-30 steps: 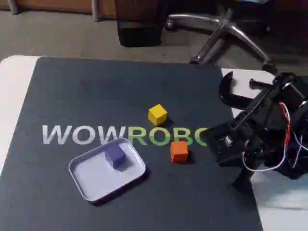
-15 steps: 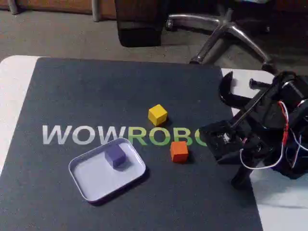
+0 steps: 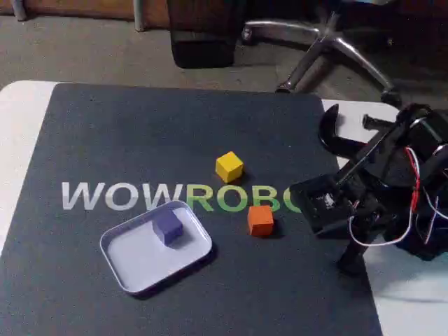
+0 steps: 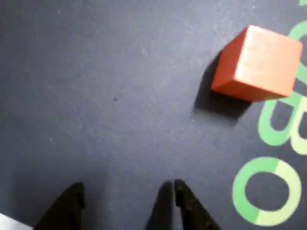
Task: Move blocks one by one until all three blocks are in the tray.
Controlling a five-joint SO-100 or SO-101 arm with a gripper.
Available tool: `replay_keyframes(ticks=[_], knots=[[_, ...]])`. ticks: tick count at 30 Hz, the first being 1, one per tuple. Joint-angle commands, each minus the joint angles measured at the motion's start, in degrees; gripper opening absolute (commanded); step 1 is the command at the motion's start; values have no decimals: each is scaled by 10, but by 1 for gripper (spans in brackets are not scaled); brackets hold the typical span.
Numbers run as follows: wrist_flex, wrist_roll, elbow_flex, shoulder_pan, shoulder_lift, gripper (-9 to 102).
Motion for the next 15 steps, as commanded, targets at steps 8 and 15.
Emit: replay_keyframes(ticks=[8, 15], knots=[[3, -5, -3, 25, -2, 21], [4, -42, -3, 62, -2, 21]])
